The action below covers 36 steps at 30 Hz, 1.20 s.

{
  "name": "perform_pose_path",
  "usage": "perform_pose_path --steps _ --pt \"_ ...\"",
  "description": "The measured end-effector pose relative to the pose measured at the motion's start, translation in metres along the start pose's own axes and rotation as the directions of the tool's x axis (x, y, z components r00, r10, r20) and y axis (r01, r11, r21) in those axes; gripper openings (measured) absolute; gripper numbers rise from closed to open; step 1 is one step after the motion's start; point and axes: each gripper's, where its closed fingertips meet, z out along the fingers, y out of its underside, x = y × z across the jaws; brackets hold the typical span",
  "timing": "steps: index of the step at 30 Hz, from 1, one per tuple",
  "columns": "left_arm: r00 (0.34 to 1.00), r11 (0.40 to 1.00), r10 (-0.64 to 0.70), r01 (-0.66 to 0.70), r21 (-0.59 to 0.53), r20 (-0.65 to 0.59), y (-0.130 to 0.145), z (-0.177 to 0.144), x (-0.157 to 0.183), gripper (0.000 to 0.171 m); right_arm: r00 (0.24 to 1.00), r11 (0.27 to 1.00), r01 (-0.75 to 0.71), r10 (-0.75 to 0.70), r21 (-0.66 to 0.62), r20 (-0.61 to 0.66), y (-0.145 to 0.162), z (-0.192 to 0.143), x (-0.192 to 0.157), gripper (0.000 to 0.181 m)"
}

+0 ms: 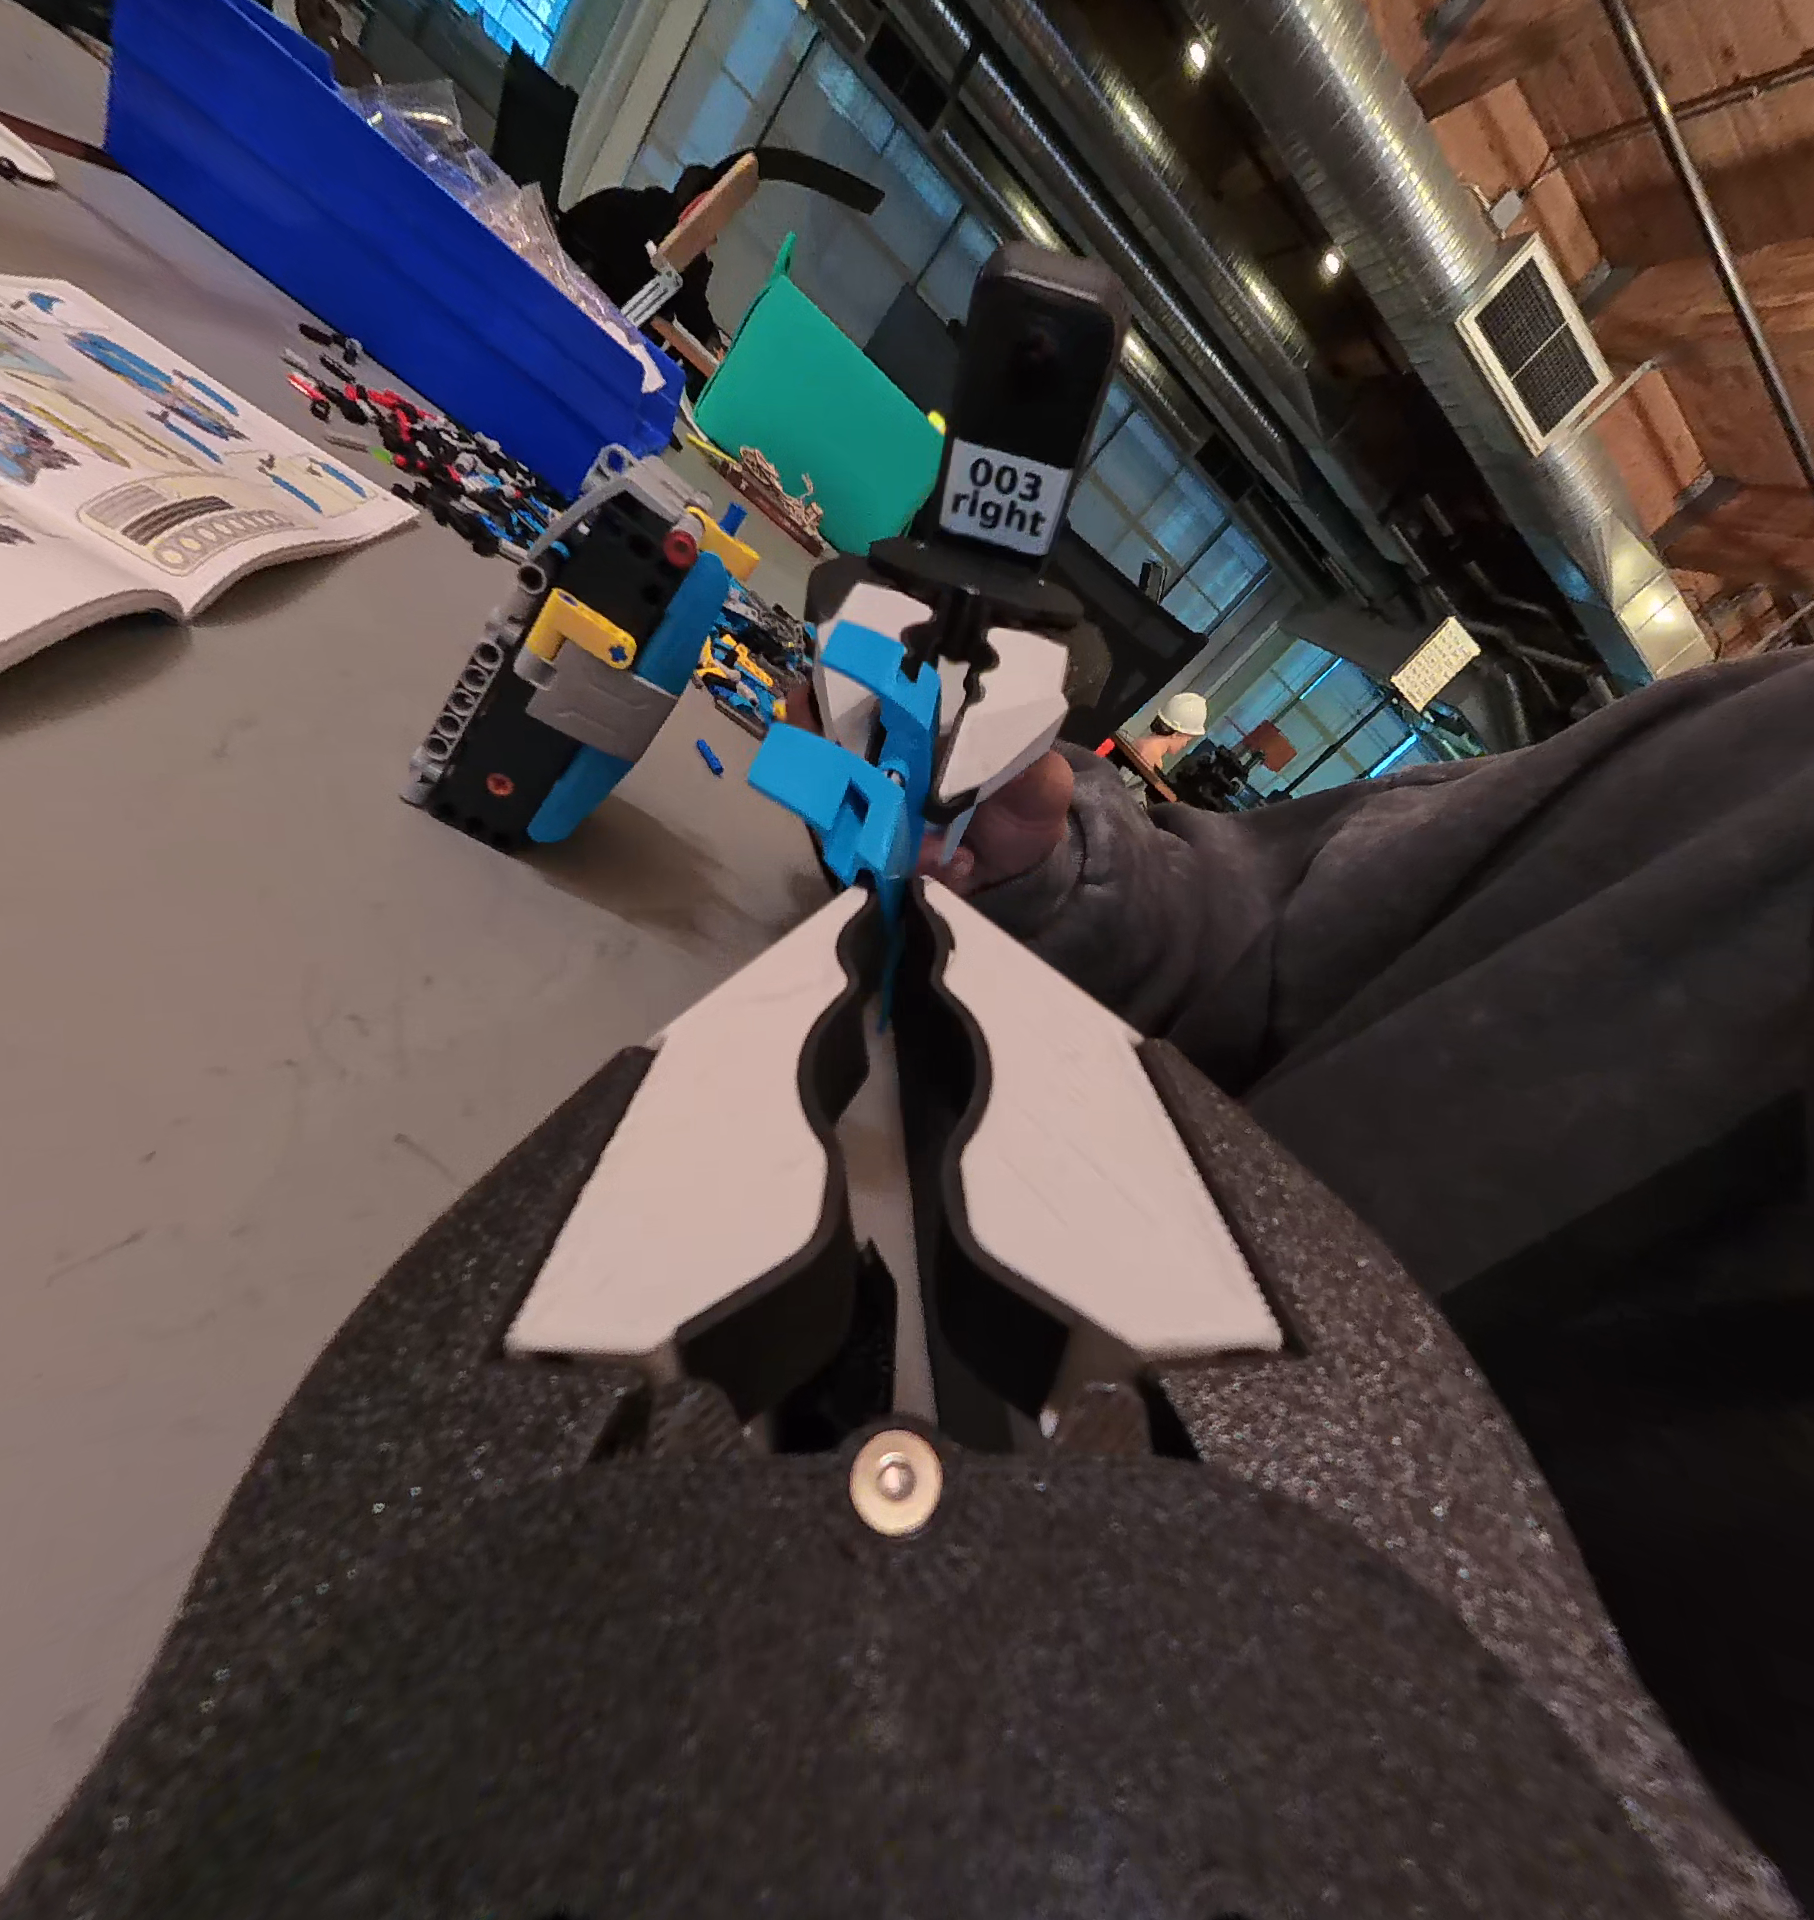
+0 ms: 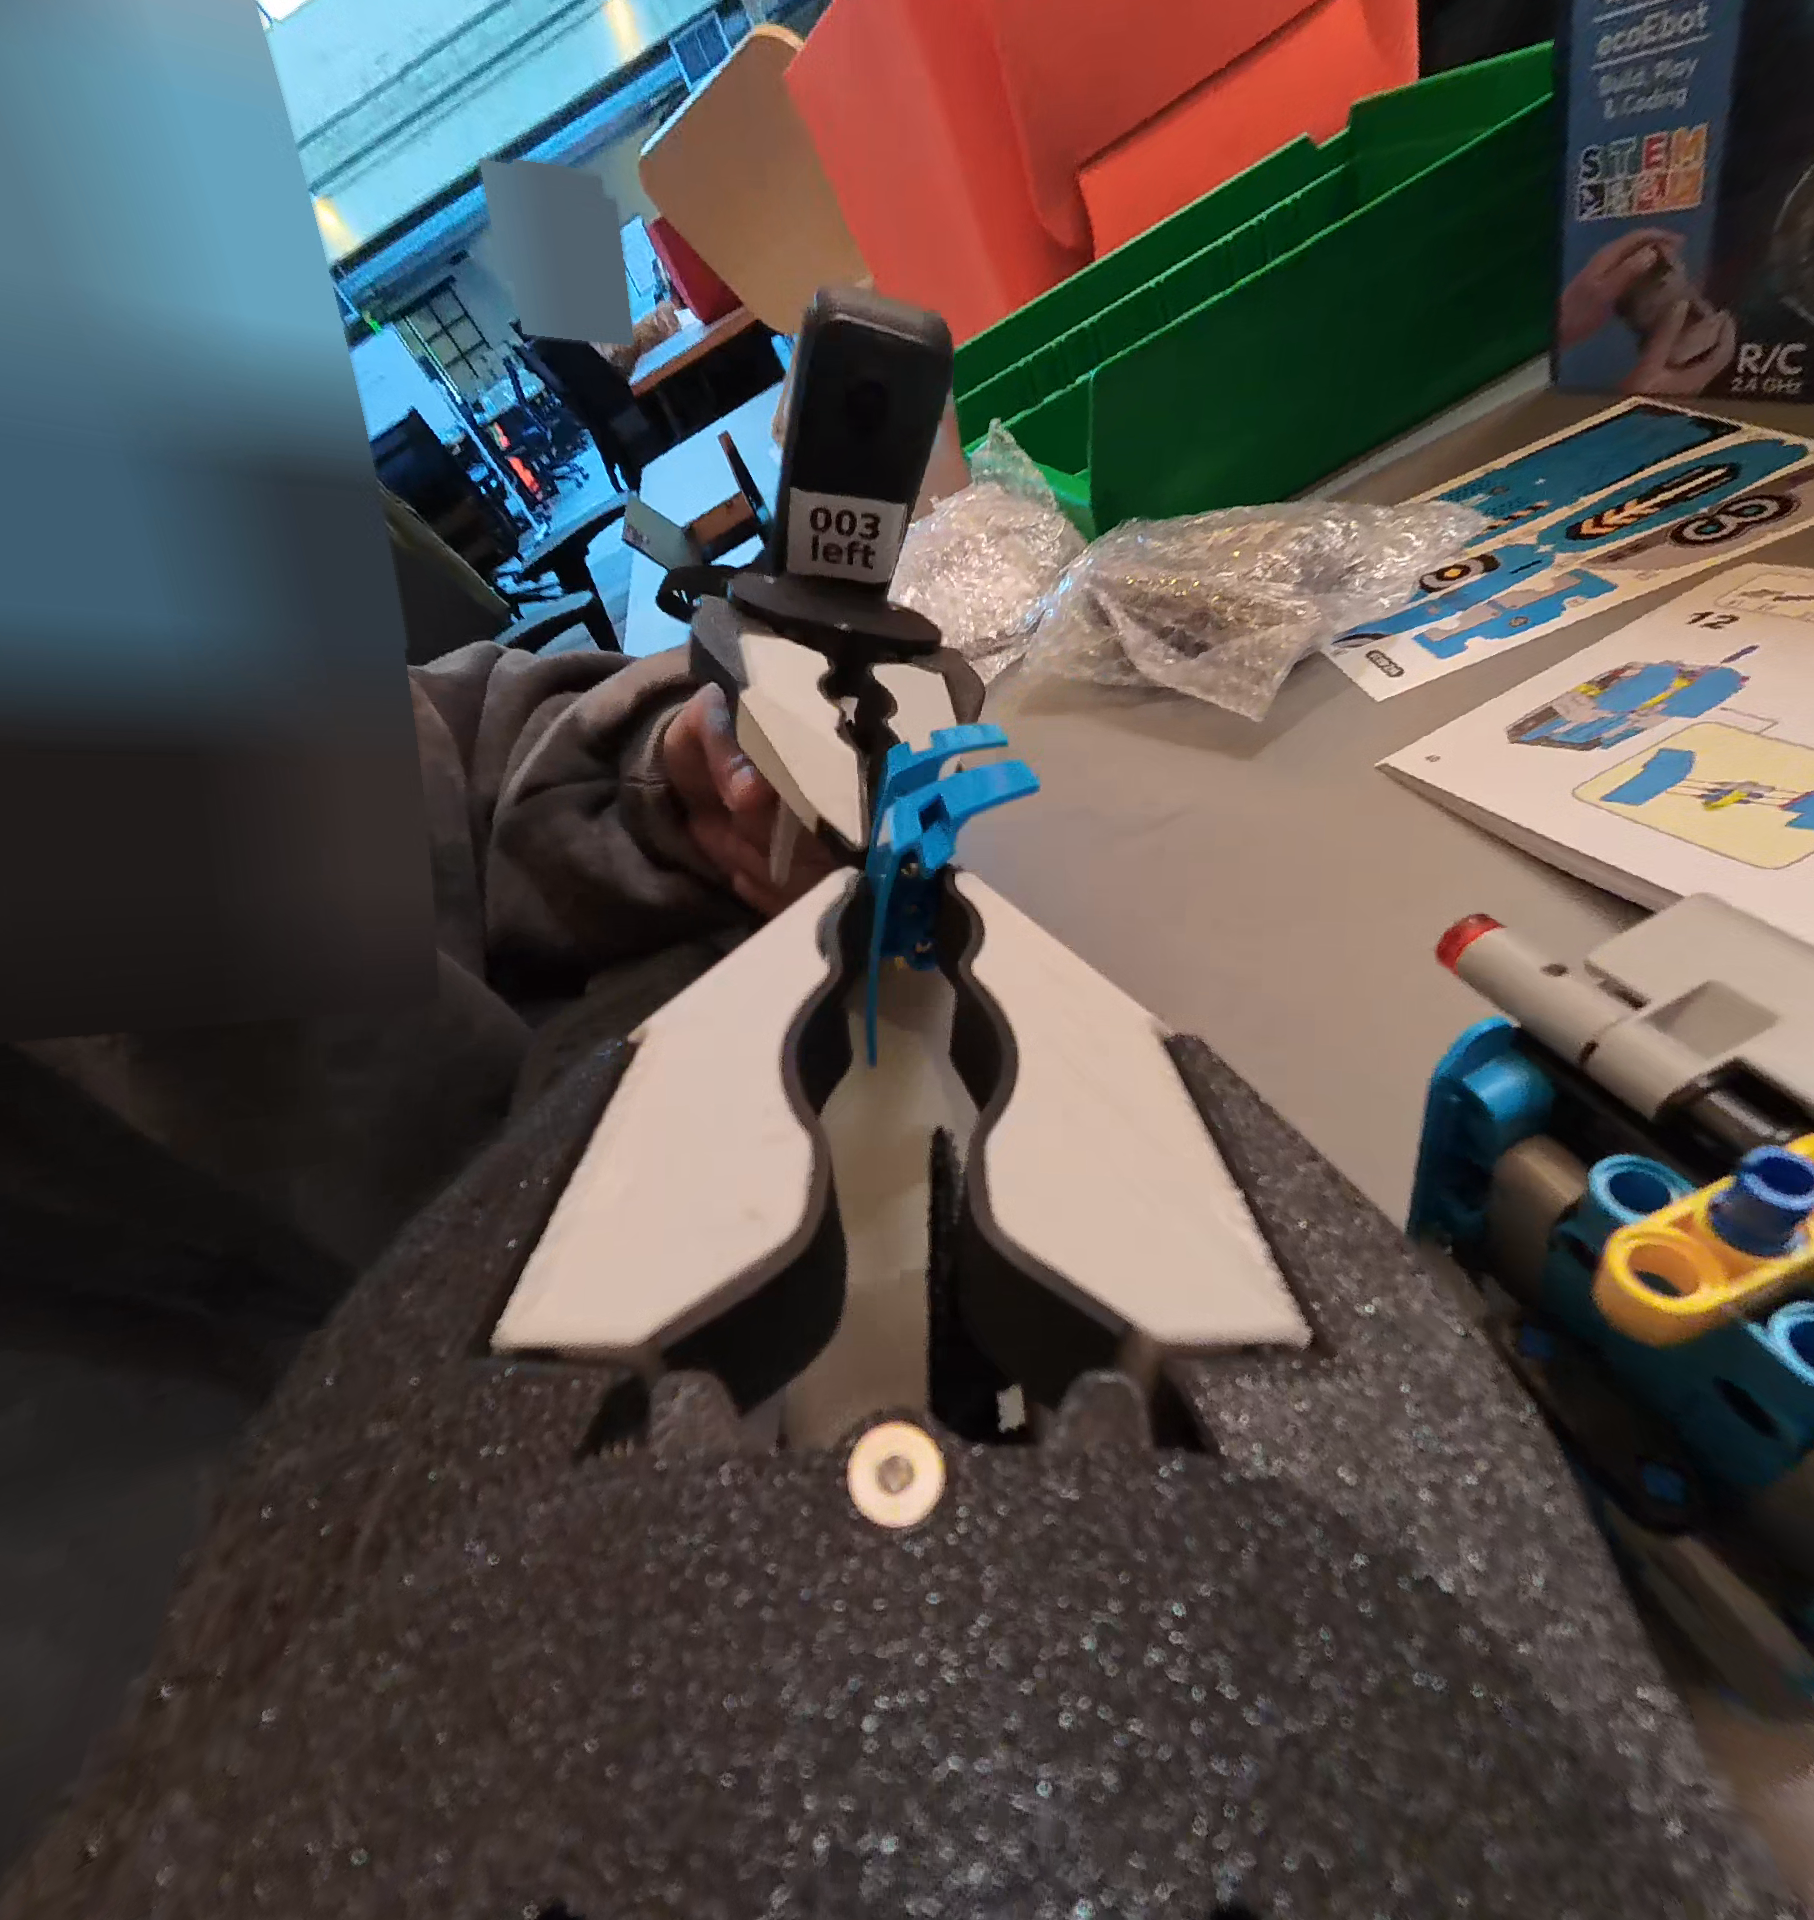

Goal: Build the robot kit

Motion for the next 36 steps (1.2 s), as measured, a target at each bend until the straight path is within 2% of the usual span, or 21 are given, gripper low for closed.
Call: perform_pose_path --steps 4,6,8,10,13,17,21,23,25,26,30,31,33,34,36 --pt "1.000 1.000 -0.002 0.002 -0.016 0.016 0.003 0.001 -0.003 0.000 0.998 0.999 0.042 -0.043 -0.028 -0.036 0.004 0.000 0.003 0.012" --pt "1.000 1.000 0.021 -0.020 -0.020 0.017 0.003 0.001 -0.001 0.000 0.999 1.000 -0.028 0.028 -0.009 0.021 0.002 0.000 0.000 0.012" --pt "0.994 0.992 0.100 -0.096 -0.081 0.048 0.011 0.003 -0.001 0.000 0.993 0.992 -0.106 0.109 -0.065 0.044 0.014 0.001 0.004 0.012" --pt "0.990 0.988 0.133 -0.128 -0.081 0.052 0.011 0.005 0.002 0.000 0.986 0.988 -0.145 0.149 -0.053 0.076 0.013 -0.001 0.002 0.011" --pt "0.994 0.992 0.105 -0.104 -0.072 0.012 0.011 0.004 0.006 0.000 0.994 0.996 -0.071 0.075 -0.051 0.076 0.012 -0.002 -0.003 0.011" --pt "0.997 0.997 0.055 -0.058 -0.054 -0.058 0.010 0.005 0.015 0.000 0.965 0.986 -0.160 0.164 -0.037 0.203 0.008 -0.006 -0.012 0.012" --pt "0.997 0.997 0.046 -0.050 -0.063 -0.061 0.011 0.005 0.014 0.000 0.979 0.993 -0.108 0.115 -0.046 0.170 0.010 -0.005 -0.012 0.011" --pt "0.997 0.997 0.024 -0.029 -0.066 -0.073 0.011 0.004 0.014 0.000 0.992 0.998 -0.034 0.040 -0.045 0.119 0.010 -0.004 -0.011 0.011" --pt "0.999 0.997 0.030 -0.032 -0.067 -0.031 0.012 0.005 0.008 0.000 0.997 0.999 -0.024 0.028 -0.042 0.073 0.011 -0.003 -0.006 0.011" --pt "0.999 0.997 0.030 -0.031 -0.068 -0.019 0.012 0.005 0.006 0.000 0.998 0.998 -0.030 0.032 -0.048 0.045 0.013 -0.002 -0.002 0.012" --pt "0.998 0.994 0.066 -0.067 -0.081 -0.014 0.015 0.007 0.009 0.000 0.969 0.979 -0.196 0.201 -0.050 0.142 0.015 -0.004 -0.004 0.011" --pt "0.998 0.995 0.056 -0.059 -0.079 -0.030 0.014 0.007 0.011 0.000 0.964 0.979 -0.199 0.205 -0.050 0.172 0.013 -0.005 -0.008 0.011" --pt "0.999 0.994 0.055 -0.054 -0.095 0.003 0.017 0.006 0.005 0.000 0.987 0.989 -0.132 0.137 -0.066 0.087 0.019 -0.002 0.000 0.011" --pt "0.998 0.994 0.051 -0.053 -0.094 -0.026 0.016 0.006 0.009 0.000 0.985 0.990 -0.125 0.132 -0.060 0.113 0.016 -0.003 -0.005 0.011" --pt "0.998 0.993 0.061 -0.061 -0.105 0.003 0.018 0.007 0.006 0.000 0.978 0.984 -0.161 0.169 -0.072 0.120 0.019 -0.003 -0.002 0.010"
